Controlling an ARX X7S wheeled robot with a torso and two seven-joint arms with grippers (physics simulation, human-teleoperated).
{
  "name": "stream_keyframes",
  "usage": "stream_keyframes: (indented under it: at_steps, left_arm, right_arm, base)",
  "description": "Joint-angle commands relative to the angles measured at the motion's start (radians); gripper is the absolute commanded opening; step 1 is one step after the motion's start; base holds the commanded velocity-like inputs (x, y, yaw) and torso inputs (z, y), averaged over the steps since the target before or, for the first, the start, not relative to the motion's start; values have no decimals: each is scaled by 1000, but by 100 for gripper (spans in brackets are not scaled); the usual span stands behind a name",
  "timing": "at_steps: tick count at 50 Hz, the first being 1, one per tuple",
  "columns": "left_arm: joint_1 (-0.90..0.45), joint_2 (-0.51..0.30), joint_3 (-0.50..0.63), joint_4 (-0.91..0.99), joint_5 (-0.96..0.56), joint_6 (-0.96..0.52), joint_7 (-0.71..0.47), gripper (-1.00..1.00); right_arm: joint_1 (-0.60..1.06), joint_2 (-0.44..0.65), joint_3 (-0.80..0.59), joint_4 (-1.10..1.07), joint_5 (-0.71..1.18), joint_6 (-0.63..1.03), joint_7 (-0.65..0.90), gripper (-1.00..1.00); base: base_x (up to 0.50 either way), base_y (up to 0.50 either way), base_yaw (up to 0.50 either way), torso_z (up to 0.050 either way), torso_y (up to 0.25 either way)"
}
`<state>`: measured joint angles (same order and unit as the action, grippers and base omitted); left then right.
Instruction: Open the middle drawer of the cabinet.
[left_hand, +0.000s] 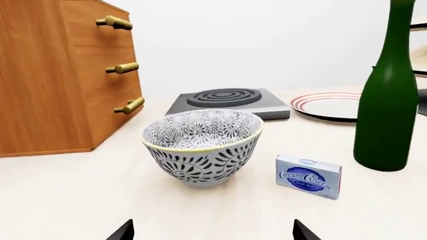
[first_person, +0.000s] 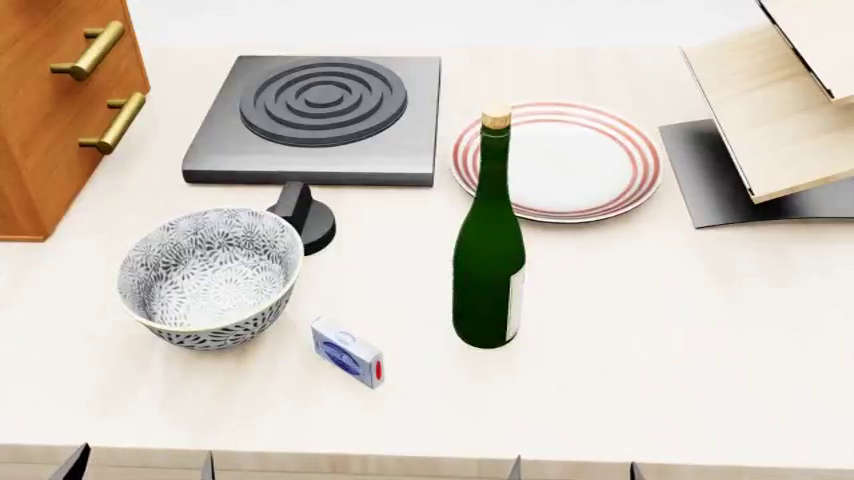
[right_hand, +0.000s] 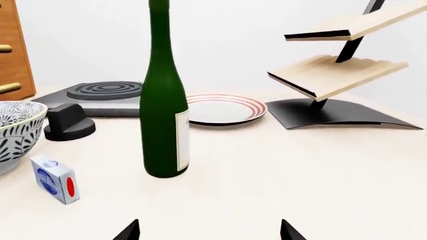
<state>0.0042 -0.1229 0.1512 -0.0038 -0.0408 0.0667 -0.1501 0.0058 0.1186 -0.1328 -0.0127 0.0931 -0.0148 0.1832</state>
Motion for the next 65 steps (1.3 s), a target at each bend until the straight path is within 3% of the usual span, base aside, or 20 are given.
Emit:
stream_keyframes:
  at_steps: [1, 12, 14, 25, 46, 55, 56, 59, 61, 65]
  left_arm:
    - [-1, 8, -9, -4, 12, -1, 7, 100]
    - [-20, -1, -8, 15, -6, -21, -5, 100]
    - [-21, -8, 8, 7, 53, 28, -34, 100]
    - [-27, -19, 17, 189, 69, -6, -58, 100]
    - [-128, -51, -3, 688, 79, -276, -64, 100]
    - [-158, -56, -14, 810, 63, -351, -67, 100]
    - [-187, -51, -28, 888, 45, -409, -65, 100]
    - [-199, -49, -51, 937, 25, -439, -72, 100]
    - [-202, -54, -53, 956, 20, -451, -70, 100]
    - [-221, -57, -81, 998, -11, -483, -70, 100]
  right_arm:
    - [-3, -7, 5, 2, -19, -12, -15, 100]
    - [4, 6, 12, -99, 7, 38, 11, 100]
    - [9, 16, 2, -138, -5, 54, 11, 100]
    - [41, 38, 3, -363, -13, 177, 46, 100]
    - [197, 97, -11, -903, -71, 541, 97, 100]
    - [245, 106, -32, -989, -86, 621, 105, 100]
    - [267, 107, -46, -1034, -114, 641, 106, 100]
    - [248, 40, -24, -1034, -194, 606, 21, 100]
    - [228, -114, 28, -1034, -334, 570, -167, 100]
    - [216, -118, 22, -1034, -347, 530, -168, 100]
  base:
    - [0, 0, 0, 0, 0]
    - [0, 0, 0, 0, 0]
    - [0, 0, 0, 0, 0]
    - [0, 0, 0, 0, 0]
    - [0, 0, 0, 0, 0]
    - [0, 0, 0, 0, 0]
    - [0, 0, 0, 0, 0]
    - [0, 0, 0, 0, 0]
    - [0, 0, 0, 0, 0]
    - [0, 0, 0, 0, 0]
